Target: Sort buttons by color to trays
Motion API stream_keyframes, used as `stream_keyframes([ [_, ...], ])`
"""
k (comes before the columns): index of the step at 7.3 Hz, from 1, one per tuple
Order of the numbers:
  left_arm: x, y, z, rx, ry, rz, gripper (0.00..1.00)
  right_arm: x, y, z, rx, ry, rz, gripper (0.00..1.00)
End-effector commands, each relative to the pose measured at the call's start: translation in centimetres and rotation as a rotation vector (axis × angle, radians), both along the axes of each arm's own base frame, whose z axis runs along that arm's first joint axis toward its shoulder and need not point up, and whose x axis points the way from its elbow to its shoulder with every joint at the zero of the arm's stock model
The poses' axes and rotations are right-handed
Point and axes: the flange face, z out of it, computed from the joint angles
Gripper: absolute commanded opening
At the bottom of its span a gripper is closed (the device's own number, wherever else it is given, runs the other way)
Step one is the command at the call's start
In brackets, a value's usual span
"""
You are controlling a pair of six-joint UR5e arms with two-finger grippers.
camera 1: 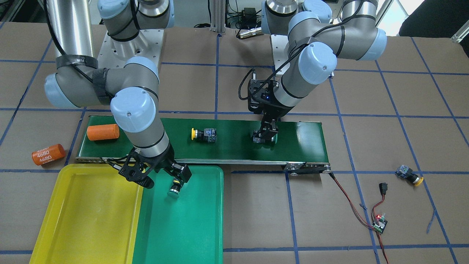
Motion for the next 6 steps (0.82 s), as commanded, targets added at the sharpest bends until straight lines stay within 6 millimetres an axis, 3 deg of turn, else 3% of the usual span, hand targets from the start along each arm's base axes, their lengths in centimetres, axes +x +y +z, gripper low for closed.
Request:
stream_keyframes([
  [1, 9.7, -2.4, 1.2, -0.016, 0.003, 0.204, 1.00, -1.6, 3.8, 6.1, 0.059, 0.004, -0.116, 1.00],
  [3, 22.5, -3.0, 0.7, -0.007, -0.004, 0.443, 1.00, -1.7, 6.3, 10.8, 0.028, -0.030, -0.372, 1.00],
  [4, 27.7, -2.7, -1.0, 0.004, -0.005, 0.488, 1.00, -1.7, 7.0, 11.0, 0.042, -0.032, -0.434, 1.00],
  [5, 31.2, -2.7, -2.0, -0.063, -0.026, 0.320, 1.00, -1.7, 8.0, 9.4, 0.103, -0.016, -0.437, 1.00],
  [6, 33.4, -4.1, -2.4, -0.123, -0.101, 0.216, 1.00, -1.8, 8.7, 8.0, 0.144, -0.005, -0.466, 1.00],
])
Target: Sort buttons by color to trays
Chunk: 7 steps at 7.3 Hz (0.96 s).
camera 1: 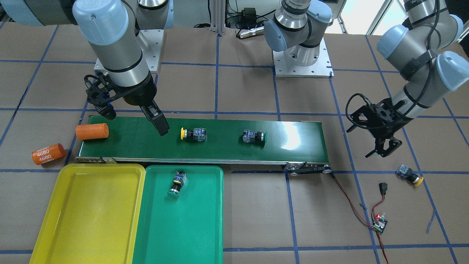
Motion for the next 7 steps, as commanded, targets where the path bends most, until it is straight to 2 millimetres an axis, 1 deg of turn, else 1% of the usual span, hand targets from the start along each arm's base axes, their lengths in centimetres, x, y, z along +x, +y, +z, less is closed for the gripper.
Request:
stream_keyframes([
  [1, 5.8, -2.0, -1.3, -0.028, -0.159, -0.207, 1.00, -0.4, 1.2, -1.8, 0.065, 0.012, -0.086, 1.00],
  [2, 7.7, -4.4, -0.8, -0.066, -0.205, -0.367, 1.00, -0.4, 0.9, -2.0, 0.054, 0.011, -0.087, 1.00],
  [3, 9.4, -6.3, -1.1, -0.065, -0.254, -0.498, 1.00, -0.4, 1.0, -2.1, 0.065, 0.013, -0.087, 1.00],
  [4, 11.5, -7.3, -2.2, 0.010, -0.325, -0.612, 1.00, -0.3, 1.1, -2.3, 0.074, 0.009, -0.091, 1.00],
  [5, 13.8, -7.4, -4.1, 0.033, -0.314, -0.671, 1.00, -0.2, 1.1, -3.1, 0.092, 0.005, -0.144, 1.00],
  [6, 17.0, -6.6, -6.7, 0.044, -0.288, -0.736, 1.00, 0.0, 1.2, -5.1, 0.132, 0.013, -0.197, 1.00],
  [7, 18.1, -6.4, -8.0, 0.041, -0.292, -0.753, 1.00, 0.0, 1.6, -6.3, 0.154, 0.016, -0.214, 1.00],
])
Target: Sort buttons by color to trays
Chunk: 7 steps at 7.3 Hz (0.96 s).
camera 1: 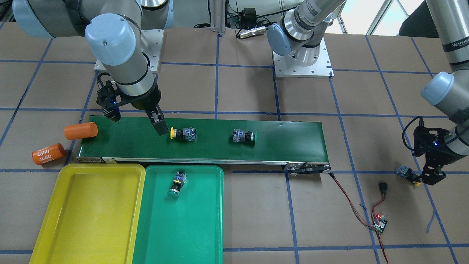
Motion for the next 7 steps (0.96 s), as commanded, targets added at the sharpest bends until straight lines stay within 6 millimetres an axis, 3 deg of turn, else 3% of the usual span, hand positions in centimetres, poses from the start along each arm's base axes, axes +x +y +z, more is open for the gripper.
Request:
stream_keyframes([
  [1, 2.0, 0.7, -3.1, 0.028, 0.017, -0.048, 1.00, 0.1, 0.5, -2.1, 0.031, 0.003, -0.045, 1.00],
  [2, 2.0, 0.8, -3.6, 0.034, 0.025, -0.072, 0.88, 0.2, 0.1, -5.0, 0.045, 0.006, -0.054, 1.00],
  [3, 2.0, 0.5, -4.0, 0.029, 0.035, -0.075, 0.86, 0.5, -0.6, -7.1, 0.023, 0.008, -0.078, 1.00],
  [4, 1.8, 0.4, -4.6, 0.038, 0.044, -0.072, 0.86, 0.6, -0.6, -7.7, 0.037, 0.014, -0.090, 1.00],
  [5, 1.2, 0.2, -4.7, 0.029, 0.063, -0.078, 0.80, 0.6, -0.7, -8.0, 0.047, 0.015, -0.088, 1.00],
  [7, 0.7, 0.2, -4.4, 0.023, 0.077, -0.082, 0.50, 0.6, -0.5, -8.2, 0.058, 0.017, -0.089, 1.00],
])
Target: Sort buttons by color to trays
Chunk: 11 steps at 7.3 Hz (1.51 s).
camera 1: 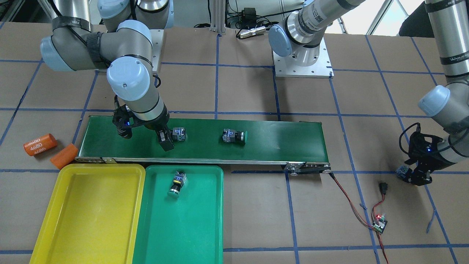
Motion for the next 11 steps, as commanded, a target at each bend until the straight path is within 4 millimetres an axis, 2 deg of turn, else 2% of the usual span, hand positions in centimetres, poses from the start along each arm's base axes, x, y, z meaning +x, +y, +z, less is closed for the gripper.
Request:
stream_keyframes([
  [1, -0.4, 0.0, 0.3, -0.005, 0.008, -0.005, 0.22, -0.1, 0.5, -0.8, 0.023, 0.003, -0.001, 1.00],
  [2, -0.5, 0.2, 1.1, -0.011, 0.003, 0.004, 0.15, -0.1, 1.0, -1.4, 0.036, 0.006, -0.002, 1.00],
  [3, -0.6, 0.1, 2.7, 0.005, 0.010, 0.021, 0.12, -0.2, 1.3, -1.8, 0.046, 0.008, -0.002, 1.00],
  [4, -1.3, 0.1, 5.1, 0.028, 0.018, 0.145, 0.11, -0.2, 1.4, -2.0, 0.050, 0.010, -0.002, 1.00],
  [5, -5.1, -0.1, 8.1, 0.078, 0.035, 0.245, 0.11, -0.3, 1.8, -2.4, 0.058, 0.015, 0.000, 1.00],
  [7, -13.7, 0.5, 10.6, 0.095, 0.019, 0.277, 0.12, -0.6, 1.8, -2.5, 0.057, 0.016, 0.027, 0.00],
  [8, -18.3, 1.9, 11.2, 0.116, 0.030, 0.296, 0.12, -0.8, 1.7, -1.9, 0.042, 0.017, 0.058, 0.00],
  [9, -24.0, 3.5, 10.7, 0.138, 0.050, 0.317, 0.13, -1.1, 1.4, -1.6, 0.028, 0.037, 0.101, 0.00],
  [11, -36.4, 6.3, 11.7, 0.140, 0.013, 0.300, 0.14, -1.9, -0.6, 1.9, -0.014, 0.075, 0.180, 0.00],
])
